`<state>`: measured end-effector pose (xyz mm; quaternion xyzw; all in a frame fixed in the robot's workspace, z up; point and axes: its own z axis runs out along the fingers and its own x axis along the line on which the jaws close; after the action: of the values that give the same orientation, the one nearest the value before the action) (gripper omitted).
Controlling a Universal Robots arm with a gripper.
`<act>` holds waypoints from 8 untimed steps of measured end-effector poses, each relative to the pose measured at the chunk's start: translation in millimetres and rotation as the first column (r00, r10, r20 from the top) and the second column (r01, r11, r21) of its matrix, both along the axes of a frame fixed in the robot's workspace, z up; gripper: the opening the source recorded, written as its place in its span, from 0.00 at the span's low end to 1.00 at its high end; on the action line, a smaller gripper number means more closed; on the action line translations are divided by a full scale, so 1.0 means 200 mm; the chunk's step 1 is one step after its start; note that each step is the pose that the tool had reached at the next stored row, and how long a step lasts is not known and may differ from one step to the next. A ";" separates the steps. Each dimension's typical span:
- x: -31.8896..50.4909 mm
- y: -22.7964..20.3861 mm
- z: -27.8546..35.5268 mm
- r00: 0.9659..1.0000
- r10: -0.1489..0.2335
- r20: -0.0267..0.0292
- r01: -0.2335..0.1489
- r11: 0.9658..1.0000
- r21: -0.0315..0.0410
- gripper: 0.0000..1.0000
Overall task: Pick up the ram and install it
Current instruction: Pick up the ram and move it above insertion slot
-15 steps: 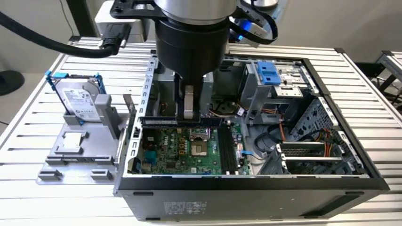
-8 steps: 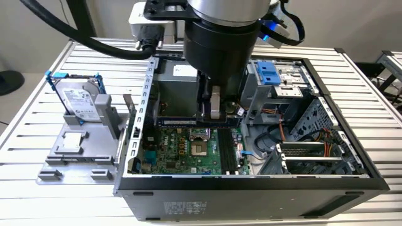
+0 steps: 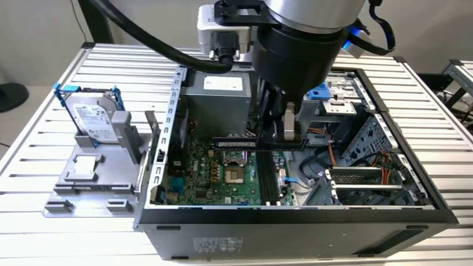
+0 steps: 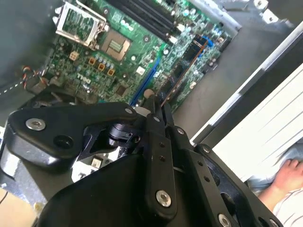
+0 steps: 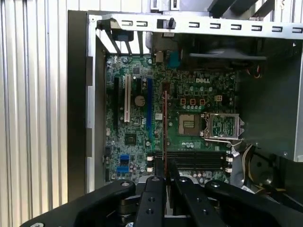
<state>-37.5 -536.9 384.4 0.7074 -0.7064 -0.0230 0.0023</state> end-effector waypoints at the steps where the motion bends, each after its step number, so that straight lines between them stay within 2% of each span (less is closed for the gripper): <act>1: 0.022 0.000 0.000 1.000 0.000 0.000 0.000 1.000 0.000 0.00; 8: 0.167 0.000 0.000 1.000 0.000 0.000 0.000 1.000 0.000 0.00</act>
<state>-4.2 -536.9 384.3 0.7075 -0.7063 -0.0231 0.0023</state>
